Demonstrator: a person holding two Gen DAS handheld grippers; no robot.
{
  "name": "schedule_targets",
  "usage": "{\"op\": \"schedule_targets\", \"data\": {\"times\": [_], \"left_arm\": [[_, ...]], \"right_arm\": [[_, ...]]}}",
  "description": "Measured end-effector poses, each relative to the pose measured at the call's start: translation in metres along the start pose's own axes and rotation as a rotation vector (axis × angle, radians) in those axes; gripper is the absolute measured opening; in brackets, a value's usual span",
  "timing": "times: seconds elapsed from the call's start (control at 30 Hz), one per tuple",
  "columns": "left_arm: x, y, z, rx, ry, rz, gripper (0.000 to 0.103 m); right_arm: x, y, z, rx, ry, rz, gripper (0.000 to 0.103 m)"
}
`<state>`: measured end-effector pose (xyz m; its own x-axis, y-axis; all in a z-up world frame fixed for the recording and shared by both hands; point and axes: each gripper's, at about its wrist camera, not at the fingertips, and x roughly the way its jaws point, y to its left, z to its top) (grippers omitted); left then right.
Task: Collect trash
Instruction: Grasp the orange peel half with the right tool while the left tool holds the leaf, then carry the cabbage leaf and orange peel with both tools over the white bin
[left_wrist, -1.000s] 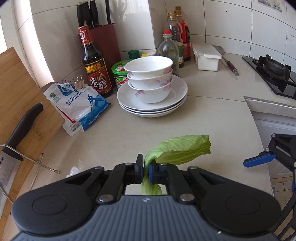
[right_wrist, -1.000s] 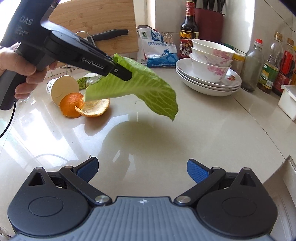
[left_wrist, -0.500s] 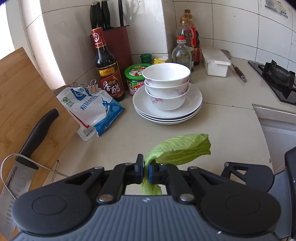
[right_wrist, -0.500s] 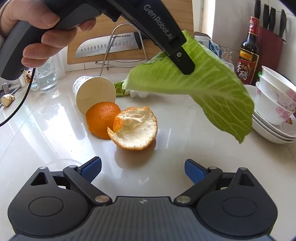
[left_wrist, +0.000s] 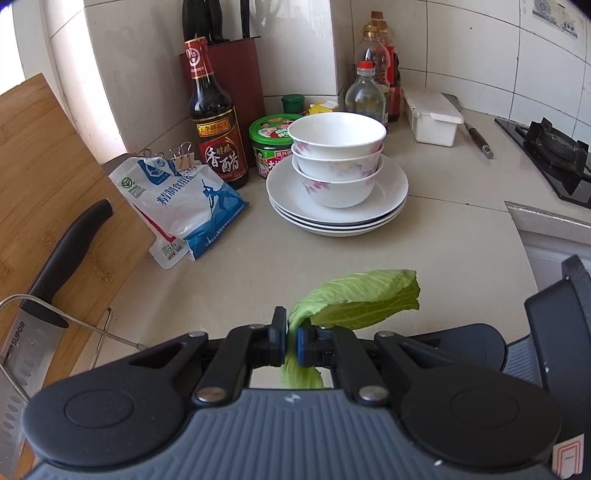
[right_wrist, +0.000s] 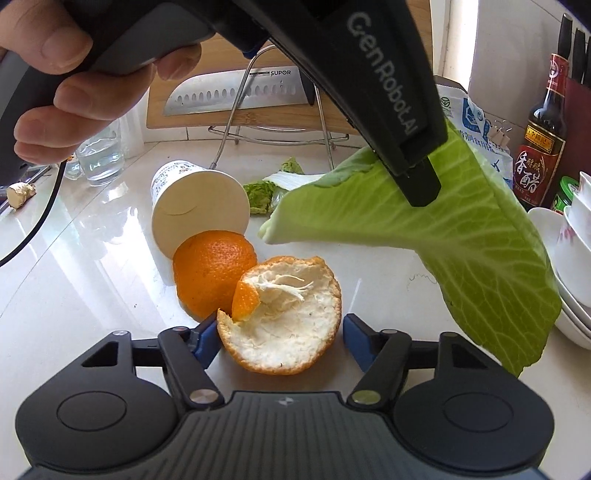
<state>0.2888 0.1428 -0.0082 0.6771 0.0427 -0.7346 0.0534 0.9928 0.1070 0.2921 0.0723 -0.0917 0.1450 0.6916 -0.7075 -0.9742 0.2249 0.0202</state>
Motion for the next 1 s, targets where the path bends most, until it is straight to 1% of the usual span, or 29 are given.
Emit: {"op": "schedule_targets", "data": {"times": [0.13,0.23,0.6,1.0], "left_arm": [[-0.001,0.0,-0.001,0.003,0.012,-0.008,0.003],[-0.004,-0.002,-0.002,0.006,0.016,-0.014,0.003],[-0.019,-0.016,-0.004,0.035,0.013,-0.039,0.003],[-0.048,-0.046,-0.011,0.069,-0.001,-0.063,0.003]], "right_arm": [[-0.007,-0.001,-0.003,0.015,0.003,-0.008,0.062],[-0.016,-0.001,-0.006,0.025,0.007,-0.007,0.061],[-0.062,0.011,-0.021,0.007,0.021,-0.037,0.06],[-0.117,0.029,-0.047,0.022,0.036,-0.111,0.06]]}}
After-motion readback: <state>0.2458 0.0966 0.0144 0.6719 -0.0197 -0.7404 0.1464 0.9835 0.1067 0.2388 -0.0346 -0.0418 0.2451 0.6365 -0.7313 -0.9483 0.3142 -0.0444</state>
